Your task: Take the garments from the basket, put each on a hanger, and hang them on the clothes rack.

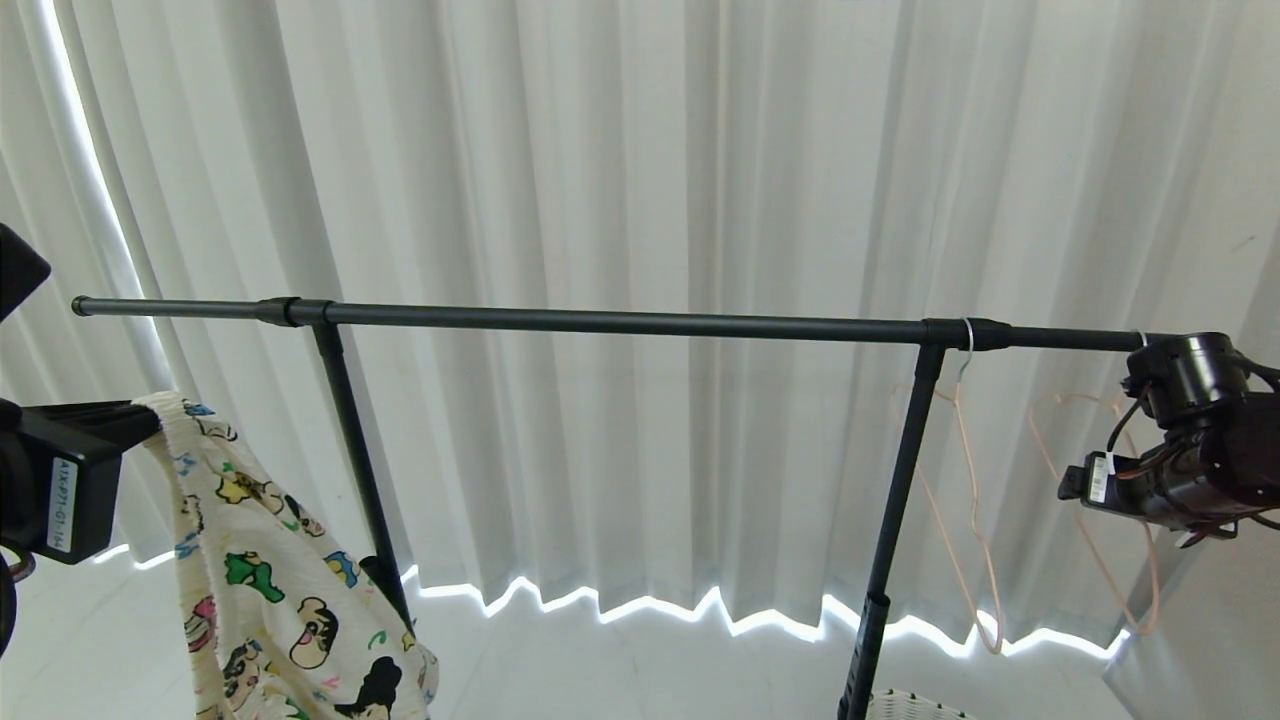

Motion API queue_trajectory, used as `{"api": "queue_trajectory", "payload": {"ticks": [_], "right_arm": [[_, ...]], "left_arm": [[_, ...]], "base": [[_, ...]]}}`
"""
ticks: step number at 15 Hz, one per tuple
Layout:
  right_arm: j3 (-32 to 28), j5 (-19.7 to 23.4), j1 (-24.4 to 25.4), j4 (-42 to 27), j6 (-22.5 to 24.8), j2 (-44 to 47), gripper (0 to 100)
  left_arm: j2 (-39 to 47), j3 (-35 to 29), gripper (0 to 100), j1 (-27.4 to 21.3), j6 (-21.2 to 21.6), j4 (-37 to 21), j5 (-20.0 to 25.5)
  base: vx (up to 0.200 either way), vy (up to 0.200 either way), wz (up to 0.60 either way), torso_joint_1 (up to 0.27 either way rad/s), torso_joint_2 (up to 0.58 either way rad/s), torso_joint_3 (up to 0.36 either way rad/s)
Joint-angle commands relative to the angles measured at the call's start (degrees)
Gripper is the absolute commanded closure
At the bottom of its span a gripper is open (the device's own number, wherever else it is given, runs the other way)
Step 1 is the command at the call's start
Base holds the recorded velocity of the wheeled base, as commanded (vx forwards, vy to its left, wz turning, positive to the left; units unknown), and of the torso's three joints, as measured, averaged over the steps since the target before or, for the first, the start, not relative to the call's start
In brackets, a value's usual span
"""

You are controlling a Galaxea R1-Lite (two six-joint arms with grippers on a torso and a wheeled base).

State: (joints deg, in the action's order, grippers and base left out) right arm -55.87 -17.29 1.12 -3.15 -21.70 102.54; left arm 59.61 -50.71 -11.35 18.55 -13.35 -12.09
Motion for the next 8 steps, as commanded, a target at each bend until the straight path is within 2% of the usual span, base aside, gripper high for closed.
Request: {"api": "queue_trajectory", "payload": {"ticks": [1, 8], "right_arm": [[-0.1, 0.1, 0.0, 0.0, 0.0, 0.7, 100], [-0.2, 0.3, 0.1, 0.0, 0.0, 0.4, 100]], "left_arm": [[0.1, 0.0, 100, 0.0, 0.0, 0.0, 0.0], [0.1, 0.0, 100, -0.1, 0.0, 0.0, 0.0]], "base": [[0.0, 0.0, 0.0, 0.0, 0.0, 0.0], [0.0, 0.0, 0.0, 0.0, 0.0, 0.0]]}}
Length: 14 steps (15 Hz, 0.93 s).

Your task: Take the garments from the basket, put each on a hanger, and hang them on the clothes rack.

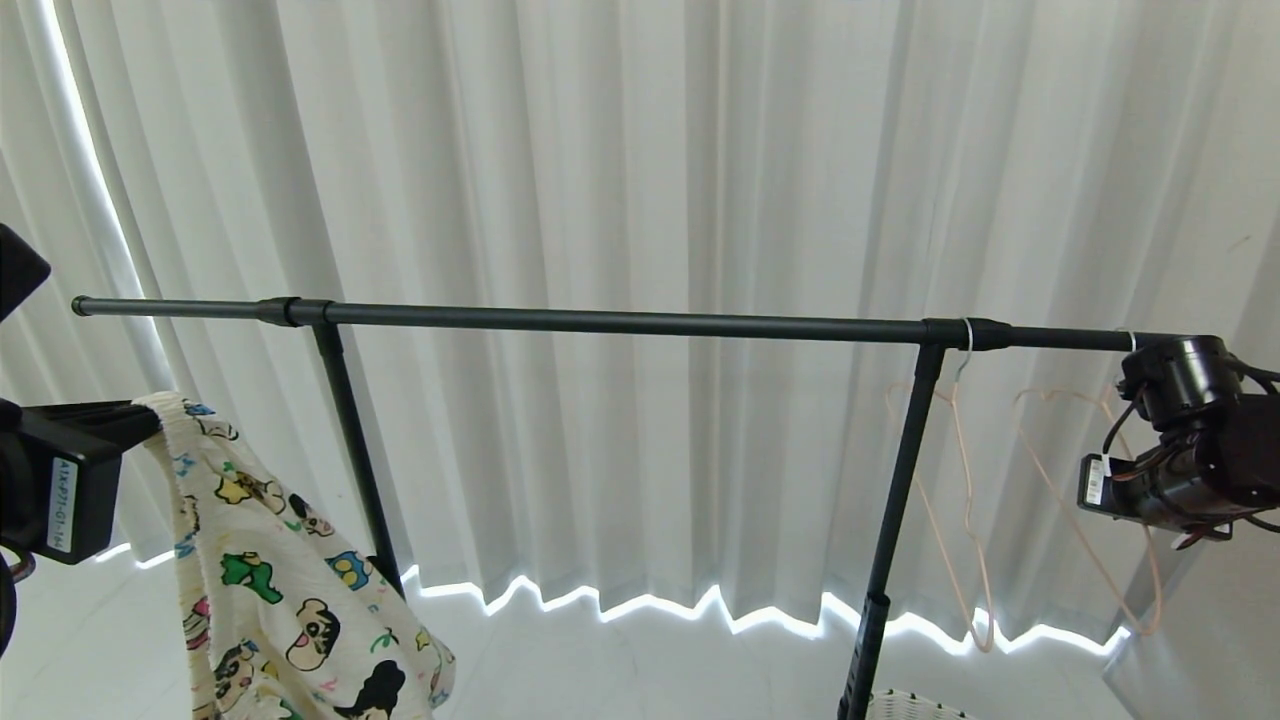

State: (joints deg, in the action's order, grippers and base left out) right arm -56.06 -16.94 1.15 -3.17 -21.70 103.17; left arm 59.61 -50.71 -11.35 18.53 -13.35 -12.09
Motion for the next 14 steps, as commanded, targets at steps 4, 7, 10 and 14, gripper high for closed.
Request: {"api": "queue_trajectory", "payload": {"ticks": [4, 7, 10, 14], "right_arm": [[0.4, 0.0, 1.4, 1.4, -0.3, -2.7, 100], [2.7, -0.3, 4.0, 5.5, -0.1, -5.4, 100], [4.8, -0.4, 4.7, 10.0, 0.0, -6.8, 100], [7.7, -0.4, 5.3, 10.7, 2.3, -10.9, 100]], "left_arm": [[-0.4, 0.1, 100, -0.1, 0.0, 0.0, 0.0], [-1.1, 0.1, 100, -0.1, -0.1, 0.0, 0.0], [-1.6, 0.0, 100, -0.3, 0.0, 0.0, 0.1], [-1.9, 0.4, 100, -0.2, 0.0, 0.0, 0.1]], "base": [[0.0, 0.0, 0.0, 0.0, 0.0, 0.0], [0.0, 0.0, 0.0, 0.0, 0.0, 0.0], [0.0, 0.0, 0.0, 0.0, 0.0, 0.0], [0.0, 0.0, 0.0, 0.0, 0.0, 0.0]]}}
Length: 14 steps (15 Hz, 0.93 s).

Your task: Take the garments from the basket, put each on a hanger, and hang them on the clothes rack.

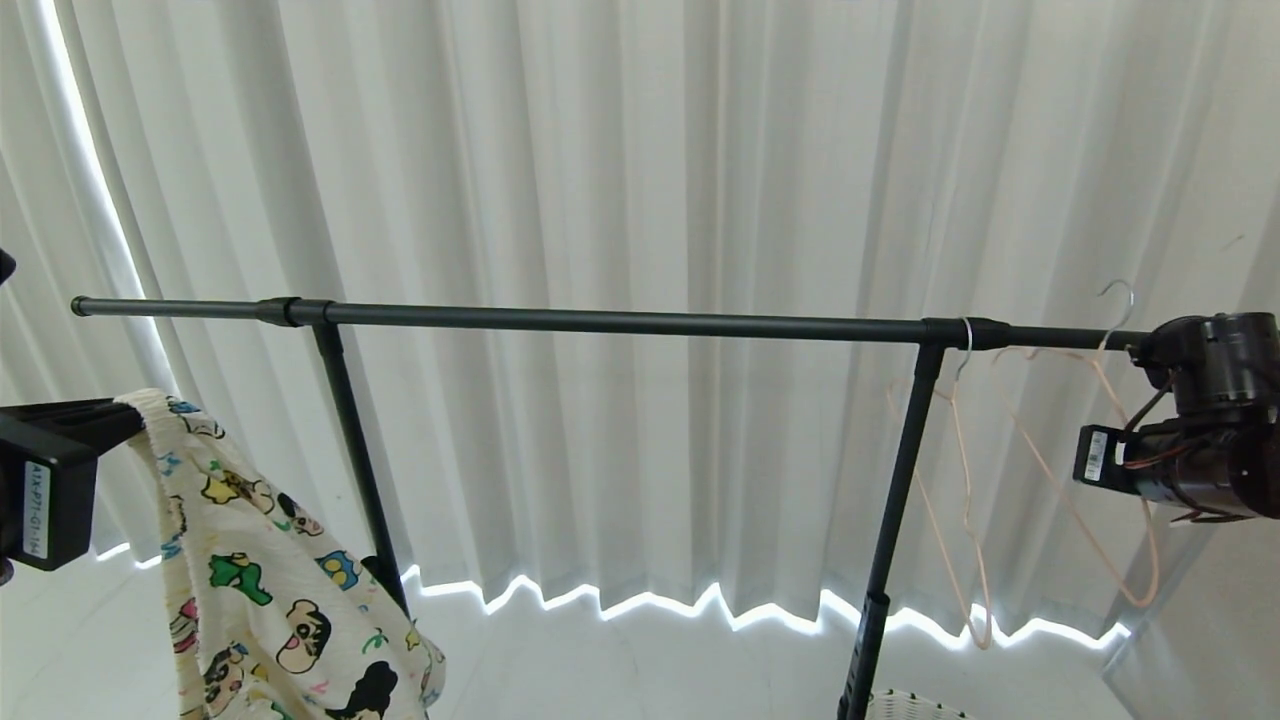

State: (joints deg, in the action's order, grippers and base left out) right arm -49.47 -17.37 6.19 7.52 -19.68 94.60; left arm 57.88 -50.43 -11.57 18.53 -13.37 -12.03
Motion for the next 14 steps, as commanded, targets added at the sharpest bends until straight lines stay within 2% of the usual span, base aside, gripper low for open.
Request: {"api": "queue_trajectory", "payload": {"ticks": [1, 2, 5, 8, 13, 14], "right_arm": [[2.3, 0.1, 0.3, 0.1, 0.9, -3.5, 100], [4.0, 0.1, 0.6, 0.2, 1.3, -5.3, 100], [7.1, 0.1, 0.6, 3.3, 1.9, -7.8, 100], [9.8, 0.2, 1.0, 3.4, 4.0, -10.4, 100], [13.7, 0.1, 2.9, 3.3, 4.9, -14.7, 100], [14.8, 0.1, 3.4, 3.3, 5.5, -15.9, 100]], "left_arm": [[-0.1, 0.2, 100, 0.1, 0.0, 0.0, -0.1], [-0.2, 0.4, 100, 0.1, 0.0, 0.0, -0.2], [-0.6, 0.4, 100, 0.1, 0.0, 0.0, -0.2], [-0.8, 0.5, 100, 0.1, 0.0, 0.0, -0.2], [-1.1, 0.9, 100, 0.1, 0.0, 0.0, -0.2], [-1.3, 1.1, 100, 0.1, 0.0, 0.0, -0.1]], "base": [[0.0, 0.0, 0.0, 0.0, 0.0, 0.0], [0.0, 0.0, 0.0, 0.0, 0.0, 0.0], [-0.2, 0.0, 0.0, 0.007, 0.0, 0.005], [-0.2, 0.0, 0.0, -0.001, 0.0, 0.002], [-0.2, 0.0, 0.0, 0.0, 0.0, 0.007], [0.0, 0.0, 0.0, 0.0, 0.0, 0.0]]}}
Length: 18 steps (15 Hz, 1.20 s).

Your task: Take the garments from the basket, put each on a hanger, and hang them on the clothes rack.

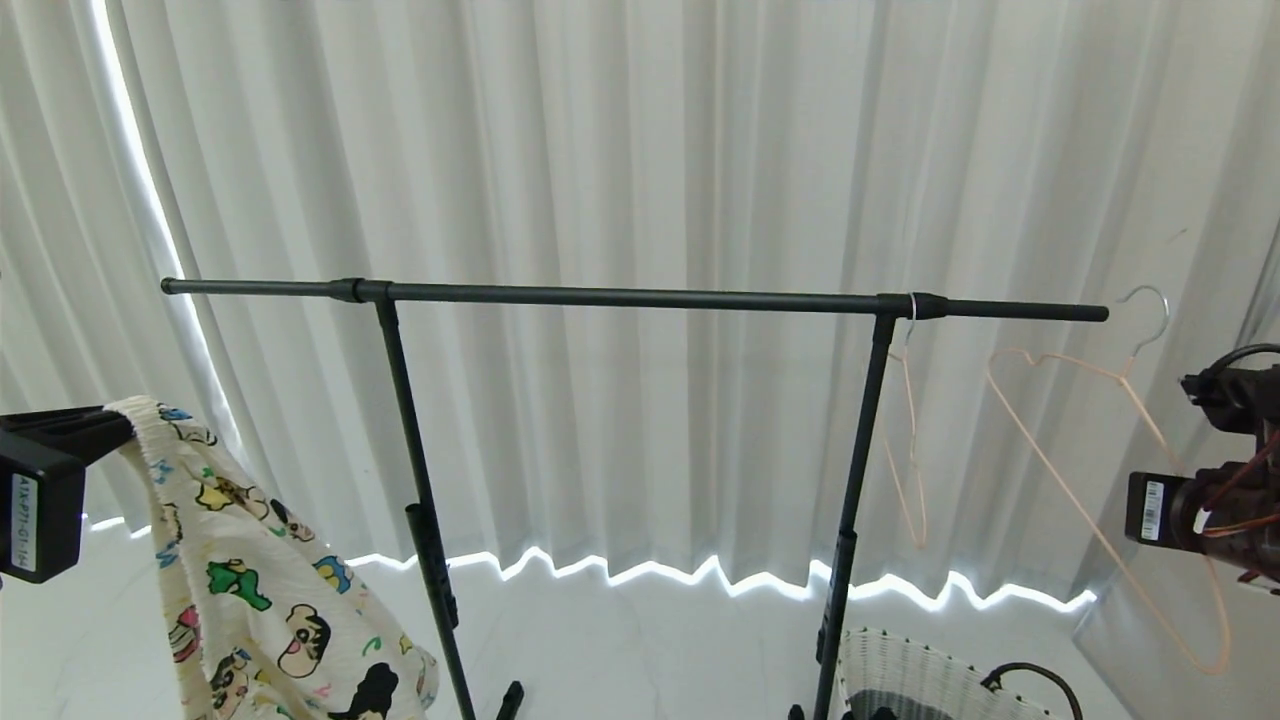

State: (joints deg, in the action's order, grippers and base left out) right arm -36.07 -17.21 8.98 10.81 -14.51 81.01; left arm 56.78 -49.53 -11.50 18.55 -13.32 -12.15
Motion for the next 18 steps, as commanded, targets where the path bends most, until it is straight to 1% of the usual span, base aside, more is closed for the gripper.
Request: {"api": "queue_trajectory", "payload": {"ticks": [1, 5, 7, 9, 10, 11, 15, 18], "right_arm": [[2.1, 0.2, 1.3, 0.0, 1.1, -3.6, 100], [3.3, 0.2, 5.2, -0.1, 3.6, -8.2, 100], [3.0, 0.2, 5.6, 0.0, 3.9, -9.5, 100], [3.0, 0.2, 5.8, 0.0, 5.1, -11.0, 100], [3.2, 0.3, 6.8, 0.0, 6.0, -12.8, 100], [3.2, 0.3, 7.8, 0.0, 6.1, -13.7, 100], [3.3, 0.3, 10.8, -0.3, 6.8, -16.1, 100], [3.3, 0.3, 12.2, -0.3, 7.5, -16.2, 100]], "left_arm": [[-0.4, 0.6, 100, 0.0, 0.0, 0.0, 0.0], [-1.0, 1.4, 100, -0.1, 0.0, 0.0, 0.0], [-0.9, 1.4, 100, 0.0, 0.4, 0.0, -0.2], [-0.9, 1.5, 100, 0.0, 2.0, 0.0, -2.1], [-0.6, 1.5, 100, 0.0, 2.5, 0.0, -4.1], [-0.5, 1.5, 100, 0.0, 2.5, 0.0, -4.5], [-0.5, 1.5, 100, 0.0, 2.6, 0.0, -4.5], [-0.5, 1.5, 100, 0.0, 3.0, 0.0, -4.5]], "base": [[0.0, 0.0, 0.0, 0.0, 0.0, 0.0], [0.0, 0.0, 0.0, 0.0, 0.0, 0.0], [0.0, 0.0, 0.0, 0.0, 0.0, 0.0], [0.0, 0.0, 0.0, 0.0, 0.0, 0.0], [0.0, 0.2, 0.0, 0.002, 0.0, 0.002], [0.0, 0.2, 0.0, 0.002, 0.0, -0.002], [0.0, 0.2, 0.0, 0.004, 0.0, 0.002], [0.0, 0.2, 0.0, 0.001, 0.0, -0.001]]}}
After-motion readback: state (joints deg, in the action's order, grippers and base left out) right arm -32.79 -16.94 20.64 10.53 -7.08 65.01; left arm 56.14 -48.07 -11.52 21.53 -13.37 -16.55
